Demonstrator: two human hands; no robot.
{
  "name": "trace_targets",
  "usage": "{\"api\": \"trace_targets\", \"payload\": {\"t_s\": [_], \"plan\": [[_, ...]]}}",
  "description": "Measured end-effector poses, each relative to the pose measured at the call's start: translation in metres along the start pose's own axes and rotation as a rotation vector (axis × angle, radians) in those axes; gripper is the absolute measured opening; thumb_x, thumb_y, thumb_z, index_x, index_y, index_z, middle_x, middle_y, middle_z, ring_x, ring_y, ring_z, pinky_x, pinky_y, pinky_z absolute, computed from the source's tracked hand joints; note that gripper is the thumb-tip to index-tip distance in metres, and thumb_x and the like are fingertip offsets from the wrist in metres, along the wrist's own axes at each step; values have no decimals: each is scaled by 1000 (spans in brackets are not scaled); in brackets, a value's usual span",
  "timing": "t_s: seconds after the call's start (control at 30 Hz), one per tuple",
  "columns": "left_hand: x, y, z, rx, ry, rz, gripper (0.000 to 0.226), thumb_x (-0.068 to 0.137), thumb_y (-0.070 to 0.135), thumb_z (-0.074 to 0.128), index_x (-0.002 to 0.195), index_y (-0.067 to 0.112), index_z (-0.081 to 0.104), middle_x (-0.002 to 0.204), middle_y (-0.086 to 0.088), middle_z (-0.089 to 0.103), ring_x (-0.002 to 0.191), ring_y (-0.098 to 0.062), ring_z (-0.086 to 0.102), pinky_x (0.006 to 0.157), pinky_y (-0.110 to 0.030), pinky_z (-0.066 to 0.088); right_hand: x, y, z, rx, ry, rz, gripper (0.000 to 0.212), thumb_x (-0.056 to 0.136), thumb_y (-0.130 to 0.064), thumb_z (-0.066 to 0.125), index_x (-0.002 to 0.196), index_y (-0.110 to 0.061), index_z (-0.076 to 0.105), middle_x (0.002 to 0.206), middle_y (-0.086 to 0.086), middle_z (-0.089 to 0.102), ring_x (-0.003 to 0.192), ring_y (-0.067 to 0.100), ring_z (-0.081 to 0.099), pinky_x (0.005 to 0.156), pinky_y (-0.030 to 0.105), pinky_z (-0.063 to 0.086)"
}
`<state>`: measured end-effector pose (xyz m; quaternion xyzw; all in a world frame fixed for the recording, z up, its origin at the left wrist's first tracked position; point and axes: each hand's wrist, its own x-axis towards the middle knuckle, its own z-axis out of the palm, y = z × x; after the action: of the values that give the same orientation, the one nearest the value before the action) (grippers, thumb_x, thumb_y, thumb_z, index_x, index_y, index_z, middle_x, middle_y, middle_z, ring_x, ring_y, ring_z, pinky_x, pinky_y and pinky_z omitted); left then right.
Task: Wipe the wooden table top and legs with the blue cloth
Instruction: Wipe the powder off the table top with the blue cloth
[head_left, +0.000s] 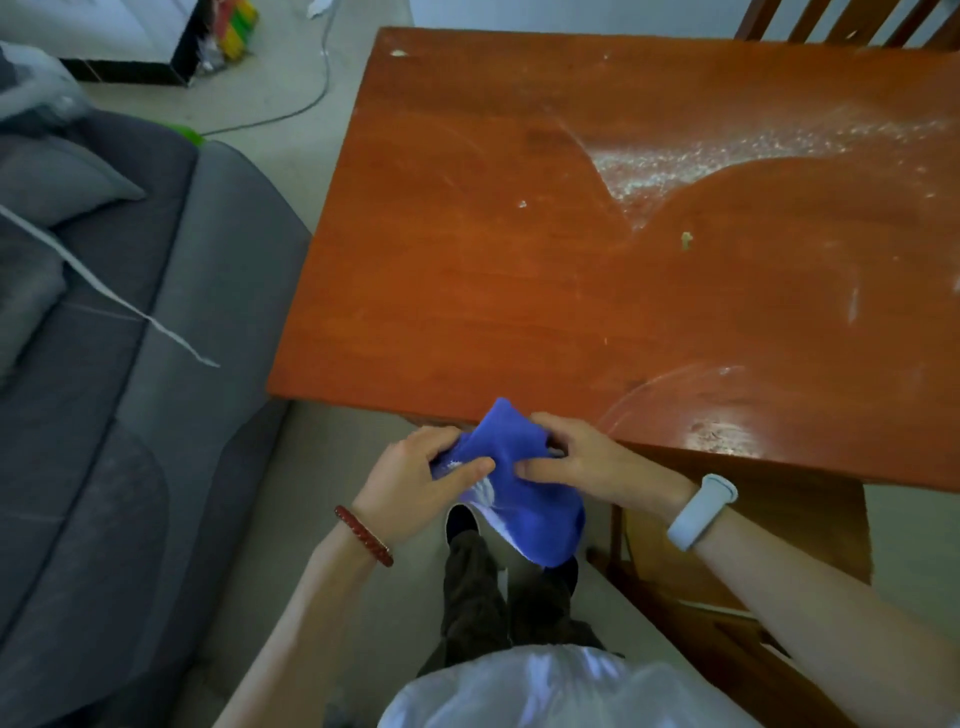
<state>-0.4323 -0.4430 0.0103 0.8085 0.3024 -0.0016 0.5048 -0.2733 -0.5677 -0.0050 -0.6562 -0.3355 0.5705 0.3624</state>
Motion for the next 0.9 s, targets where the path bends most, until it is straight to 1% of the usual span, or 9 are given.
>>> {"api": "trace_targets", "payload": {"t_s": [0.13,0.2,0.27,0.33,0.47,0.53,0.6,0.77,0.9], "plan": [[-15,-5,4,49,165,-103,32,74,48,63,60,26,45,50,9,45,50,-7,42,53,-25,32,-4,2,15,-256,177,-201,17,85,-9,59,76,-8,45,68,4,48,61,20,44,59,32,34],[-17,-6,7,25,168,-164,12,81,33,65,90,29,59,69,0,57,69,-15,57,65,-31,43,-7,5,21,-512,322,-298,22,80,-14,55,69,-19,37,62,-4,40,58,20,41,57,32,32],[-17,-9,10,-55,136,-210,25,84,22,61,109,27,57,87,-9,60,87,-23,58,78,-34,45,-9,6,28,-745,411,-421,9,73,-21,47,69,-18,40,64,-5,42,58,22,46,57,29,33],[-15,-11,13,-185,165,-235,16,87,13,56,93,28,58,85,0,62,85,-18,59,76,-29,46,-9,12,36,-822,390,-471,14,71,-26,45,76,-14,49,74,1,56,66,25,54,61,27,35],[-9,-6,15,-776,223,-505,10,91,14,50,82,16,54,79,-6,60,69,-20,60,65,-31,52,-10,18,48,-398,93,-325,54,81,-42,58,128,-24,39,118,-8,47,104,5,47,86,24,41],[-7,-1,12,-1003,92,-548,17,92,26,46,88,13,56,84,-9,65,69,-19,66,73,-34,54,-11,14,50,-149,33,-229,77,79,-31,69,134,-41,16,129,-21,35,118,-11,36,97,14,34],[-4,4,6,-1104,-34,-547,31,94,34,38,96,11,59,90,-10,69,77,-21,68,84,-36,51,-8,15,48,49,110,-201,79,79,-21,69,138,-32,18,137,-18,35,125,-13,33,103,13,30],[12,14,0,-648,-47,-286,6,87,20,57,89,19,62,69,8,60,65,-5,53,56,-11,42,-9,9,31,427,271,-166,38,81,-20,57,118,-22,50,118,1,59,112,16,56,97,33,46],[17,15,6,-386,-94,-85,20,80,10,66,89,23,55,88,7,60,84,-9,56,80,-23,47,-9,5,21,773,257,-137,50,70,-34,76,115,-21,56,109,-3,68,103,18,63,81,29,53]]}}
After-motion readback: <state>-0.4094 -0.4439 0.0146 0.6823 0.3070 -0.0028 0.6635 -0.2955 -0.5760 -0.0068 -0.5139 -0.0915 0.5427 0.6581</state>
